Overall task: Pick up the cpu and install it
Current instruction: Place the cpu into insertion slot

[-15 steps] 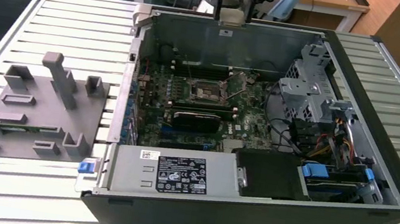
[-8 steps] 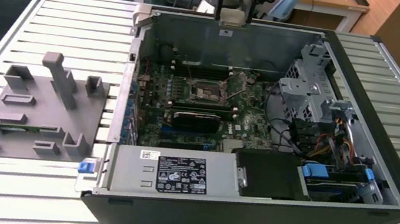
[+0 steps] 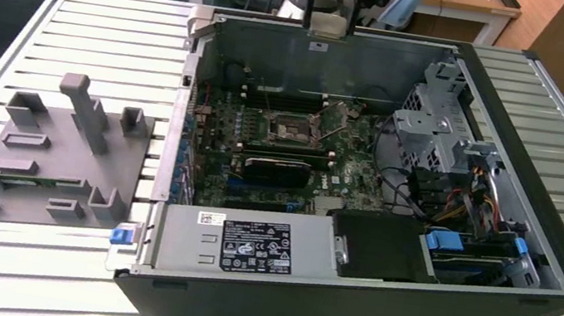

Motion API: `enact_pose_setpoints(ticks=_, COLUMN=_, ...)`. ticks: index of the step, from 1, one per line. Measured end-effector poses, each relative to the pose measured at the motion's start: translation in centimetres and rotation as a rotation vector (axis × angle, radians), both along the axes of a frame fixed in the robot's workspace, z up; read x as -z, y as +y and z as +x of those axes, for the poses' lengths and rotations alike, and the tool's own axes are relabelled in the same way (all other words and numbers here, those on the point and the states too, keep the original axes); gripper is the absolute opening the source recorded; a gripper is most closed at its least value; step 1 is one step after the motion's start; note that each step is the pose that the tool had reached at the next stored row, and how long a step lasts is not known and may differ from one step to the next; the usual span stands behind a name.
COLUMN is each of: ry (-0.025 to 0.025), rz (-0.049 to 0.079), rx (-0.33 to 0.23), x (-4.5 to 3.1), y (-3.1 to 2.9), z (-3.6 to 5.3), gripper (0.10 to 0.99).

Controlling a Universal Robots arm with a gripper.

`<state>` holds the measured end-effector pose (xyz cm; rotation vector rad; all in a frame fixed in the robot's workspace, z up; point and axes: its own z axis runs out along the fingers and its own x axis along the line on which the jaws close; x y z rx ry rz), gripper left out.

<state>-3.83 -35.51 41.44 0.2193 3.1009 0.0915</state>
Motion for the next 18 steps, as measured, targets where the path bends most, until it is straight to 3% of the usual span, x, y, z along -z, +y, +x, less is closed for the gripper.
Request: enact_pose_setpoints(ticks=18, ry=0.0000, rz=0.000, rx=0.318, x=0.28, y=0.01, z=0.00, gripper=0.545)
